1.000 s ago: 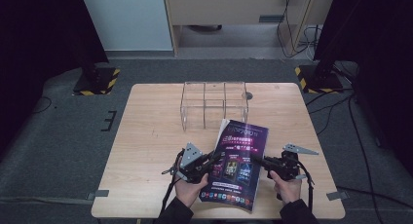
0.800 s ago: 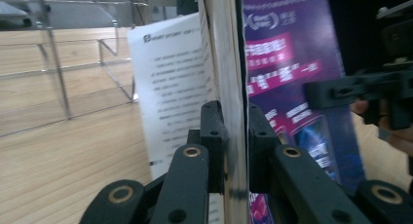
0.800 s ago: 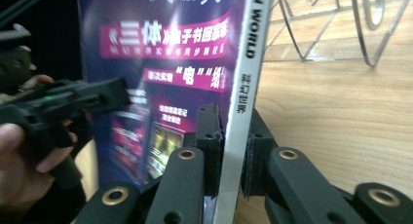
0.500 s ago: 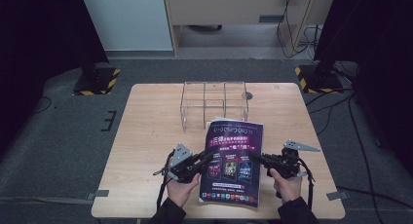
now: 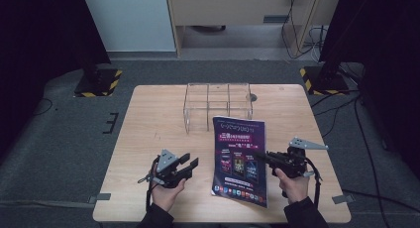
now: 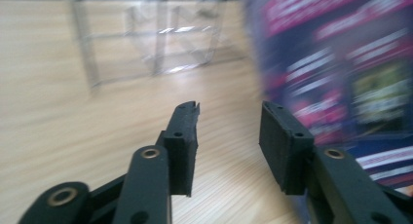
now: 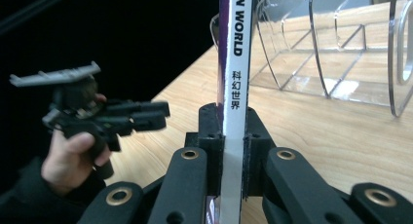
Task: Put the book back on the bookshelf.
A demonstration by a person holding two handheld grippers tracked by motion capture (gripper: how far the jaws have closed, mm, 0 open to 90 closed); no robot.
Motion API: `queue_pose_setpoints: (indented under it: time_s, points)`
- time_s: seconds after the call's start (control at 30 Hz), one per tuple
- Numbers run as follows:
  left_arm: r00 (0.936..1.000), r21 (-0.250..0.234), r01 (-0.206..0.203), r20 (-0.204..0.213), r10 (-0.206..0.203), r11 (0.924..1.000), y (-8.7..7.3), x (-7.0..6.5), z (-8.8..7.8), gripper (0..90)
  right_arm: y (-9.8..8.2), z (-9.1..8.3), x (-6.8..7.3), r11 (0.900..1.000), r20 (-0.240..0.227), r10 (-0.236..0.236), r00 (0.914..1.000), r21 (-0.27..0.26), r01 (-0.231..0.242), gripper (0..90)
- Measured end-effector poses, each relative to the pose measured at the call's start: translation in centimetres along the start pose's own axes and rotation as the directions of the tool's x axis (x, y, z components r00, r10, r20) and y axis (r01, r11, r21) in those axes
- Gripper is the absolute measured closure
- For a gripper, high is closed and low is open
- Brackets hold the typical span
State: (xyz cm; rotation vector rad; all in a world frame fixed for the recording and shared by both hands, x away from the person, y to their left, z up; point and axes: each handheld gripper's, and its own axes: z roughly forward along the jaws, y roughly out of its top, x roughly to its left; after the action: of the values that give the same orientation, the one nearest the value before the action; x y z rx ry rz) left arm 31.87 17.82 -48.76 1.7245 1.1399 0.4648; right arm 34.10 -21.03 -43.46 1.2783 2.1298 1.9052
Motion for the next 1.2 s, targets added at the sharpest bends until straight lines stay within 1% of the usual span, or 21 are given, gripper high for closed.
queue_pose_setpoints:
  time_s: [0.03, 0.07, 0.1, 0.13, 0.17, 0.27, 0.4, 0.47, 0.5, 0.53, 0.57, 0.67, 0.7, 0.73, 0.83, 0.93, 1.03, 1.2]
  points:
    - [0.9982, 0.021, 0.029, -0.053, -0.028, 0.9994, -0.6, 1.2, -0.3, 49.8, 0.4, -0.1, 0.3, 1.0, -0.003, -0.005, 1.0, -0.008, 0.005, 82.9]
    - [0.9962, 0.032, 0.045, -0.077, -0.042, 0.9985, -0.8, 1.7, -0.4, 47.4, 0.6, -0.1, 0.5, 1.0, -0.004, -0.012, 0.9999, -0.01, 0.012, 82.9]
    - [0.9933, 0.046, 0.048, -0.107, -0.043, 0.9978, -0.9, 2.1, -0.6, 44.1, 0.8, -0.1, 0.8, 1.0, -0.005, -0.02, 0.9998, -0.012, 0.02, 82.9]
    - [0.9933, 0.046, 0.048, -0.107, -0.043, 0.9978, -0.9, 2.1, -0.6, 42.0, 1.0, 0.0, 1.0, 1.0, -0.004, -0.025, 0.9997, -0.014, 0.025, 82.9]
    - [0.9864, 0.064, 0.052, -0.159, -0.042, 0.9966, -1.3, 2.8, -0.8, 40.0, 1.3, 0.0, 1.2, 0.999, -0.003, -0.032, 0.9995, -0.018, 0.032, 82.9]
    - [0.9754, 0.104, 0.05, -0.219, -0.027, 0.9933, -1.7, 3.6, -0.8, 34.6, 2.1, 0.1, 1.7, 0.998, -0.002, -0.046, 0.9989, -0.036, 0.046, 82.9]
    - [0.9652, 0.141, 0.058, -0.261, -0.02, 0.9884, -2.1, 4.2, -0.3, 31.8, 3.3, 0.0, 2.3, 0.995, 0.005, -0.062, 0.9981, -0.074, 0.062, 82.9]
    - [0.9622, 0.159, 0.059, -0.272, -0.014, 0.9856, -2.3, 4.5, 0.0, 30.9, 3.8, -0.1, 2.6, 0.993, 0.015, -0.076, 0.997, -0.089, 0.077, 82.9]
    - [0.9622, 0.159, 0.059, -0.272, -0.014, 0.9856, -2.3, 4.5, 0.0, 30.6, 3.8, -0.1, 2.6, 0.993, 0.015, -0.076, 0.997, -0.089, 0.077, 82.9]
    - [0.9588, 0.173, 0.053, -0.284, -0.002, 0.9834, -2.4, 4.7, 0.1, 29.9, 4.4, -0.1, 2.9, 0.99, 0.037, -0.092, 0.9951, -0.102, 0.095, 82.9]
    - [0.9572, 0.177, 0.05, -0.289, 0.003, 0.9829, -2.5, 4.8, 0.2, 29.0, 4.6, -0.1, 3.0, 0.989, 0.043, -0.096, 0.9945, -0.111, 0.1, 82.9]
    - [0.9541, 0.184, 0.054, -0.299, 0.003, 0.9814, -2.7, 5.1, 0.3, 27.5, 5.3, -0.3, 3.2, 0.984, 0.056, -0.106, 0.9928, -0.136, 0.113, 82.9]
    - [0.9541, 0.184, 0.054, -0.299, 0.003, 0.9814, -2.7, 5.1, 0.3, 26.8, 5.5, -0.4, 3.2, 0.983, 0.061, -0.109, 0.9922, -0.144, 0.116, 82.9]
    - [0.9523, 0.185, 0.058, -0.305, 0.002, 0.981, -2.8, 5.2, 0.4, 25.9, 5.8, -0.5, 3.3, 0.981, 0.066, -0.113, 0.9914, -0.153, 0.122, 82.9]
    - [0.9493, 0.193, 0.052, -0.314, 0.011, 0.9799, -3.0, 5.5, 0.5, 24.4, 6.5, -1.0, 3.5, 0.973, 0.087, -0.128, 0.988, -0.182, 0.142, 82.9]
    - [0.9462, 0.197, 0.059, -0.323, 0.008, 0.9786, -3.2, 5.9, 0.7, 23.4, 7.1, -1.3, 3.7, 0.967, 0.096, -0.13, 0.9868, -0.21, 0.148, 82.9]
    - [0.9433, 0.2, 0.066, -0.332, 0.004, 0.9776, -3.3, 6.2, 0.7, 23.3, 7.8, -1.4, 3.9, 0.963, 0.112, -0.143, 0.9833, -0.214, 0.165, 82.9]
    - [0.9404, 0.209, 0.08, -0.34, -0.004, 0.9745, -3.5, 6.6, 0.8, 22.6, 8.8, -1.1, 4.0, 0.955, 0.142, -0.16, 0.9769, -0.227, 0.19, 82.9]
